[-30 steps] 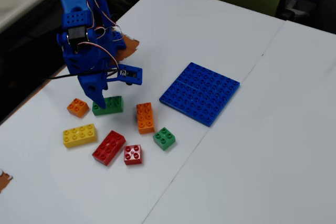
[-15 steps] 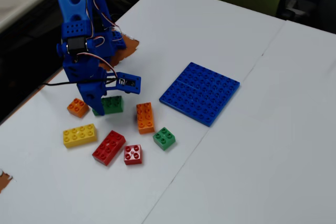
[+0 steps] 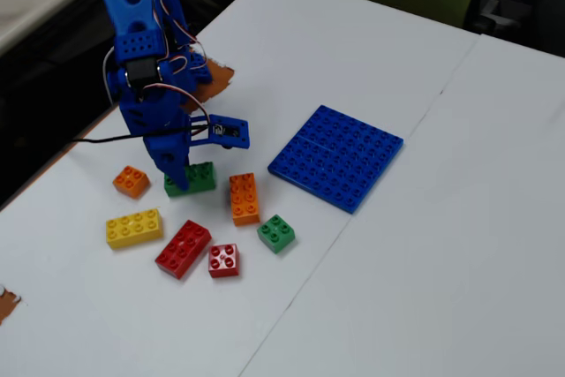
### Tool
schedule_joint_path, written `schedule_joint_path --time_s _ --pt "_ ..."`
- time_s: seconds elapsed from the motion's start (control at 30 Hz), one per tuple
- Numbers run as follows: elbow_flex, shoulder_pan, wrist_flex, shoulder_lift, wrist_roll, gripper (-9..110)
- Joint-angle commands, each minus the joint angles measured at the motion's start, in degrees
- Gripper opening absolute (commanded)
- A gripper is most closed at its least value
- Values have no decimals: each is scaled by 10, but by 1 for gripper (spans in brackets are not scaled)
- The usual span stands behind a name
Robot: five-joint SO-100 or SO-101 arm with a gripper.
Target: Pick up the 2x4 green block and go up the 8x8 blue block.
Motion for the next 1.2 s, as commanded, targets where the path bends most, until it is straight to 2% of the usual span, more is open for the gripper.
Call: schedule_joint_path --time_s 0.0,0.17,0.3,0.43,0.63,0.97,1.17 --pt "-3 -34 61 90 97 0" --pt "-19 -147 151 197 402 0" --pt "-29 -252 160 236 645 0" --pt "-126 -333 175 195 804 0" --pt "-397 -387 278 25 881 0" --pt "-731 -434 338 -259 920 0" --pt "-776 -445 354 -328 884 0"
